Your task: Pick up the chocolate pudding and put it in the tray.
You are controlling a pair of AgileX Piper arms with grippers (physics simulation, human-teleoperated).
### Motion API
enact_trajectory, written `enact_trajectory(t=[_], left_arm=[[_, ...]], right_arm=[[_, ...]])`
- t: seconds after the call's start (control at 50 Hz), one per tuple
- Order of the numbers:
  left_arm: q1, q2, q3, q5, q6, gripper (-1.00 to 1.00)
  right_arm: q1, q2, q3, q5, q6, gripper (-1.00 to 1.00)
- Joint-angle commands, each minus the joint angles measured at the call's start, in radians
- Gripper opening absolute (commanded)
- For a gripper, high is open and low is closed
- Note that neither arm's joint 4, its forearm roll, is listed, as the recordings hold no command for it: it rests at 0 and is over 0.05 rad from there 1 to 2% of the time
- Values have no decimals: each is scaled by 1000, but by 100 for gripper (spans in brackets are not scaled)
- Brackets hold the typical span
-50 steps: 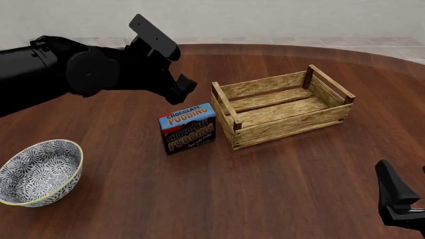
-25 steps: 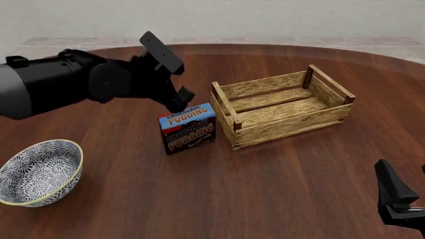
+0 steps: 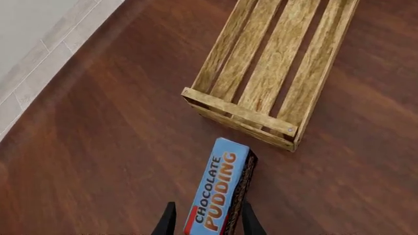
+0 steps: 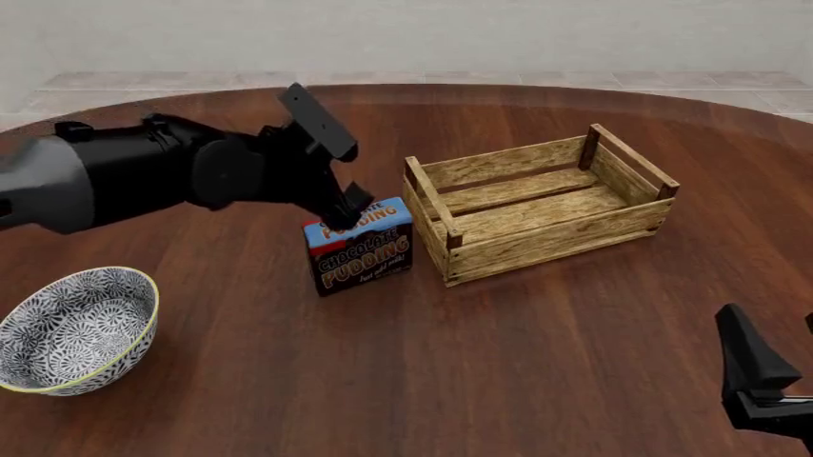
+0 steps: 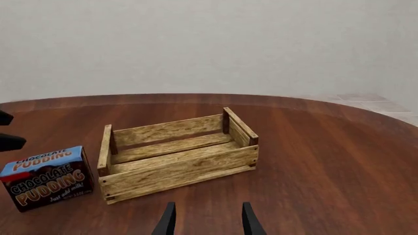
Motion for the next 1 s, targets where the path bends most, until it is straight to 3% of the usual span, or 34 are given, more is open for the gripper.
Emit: enact_trajectory(t=[0.02,1.0], left_arm=[[15,36,-2,-1,11,100],[50,153,-50,36,30,100]], right_arm=[[2,3,0,-3,-2,100],[12,-22,-1,5,10,100]])
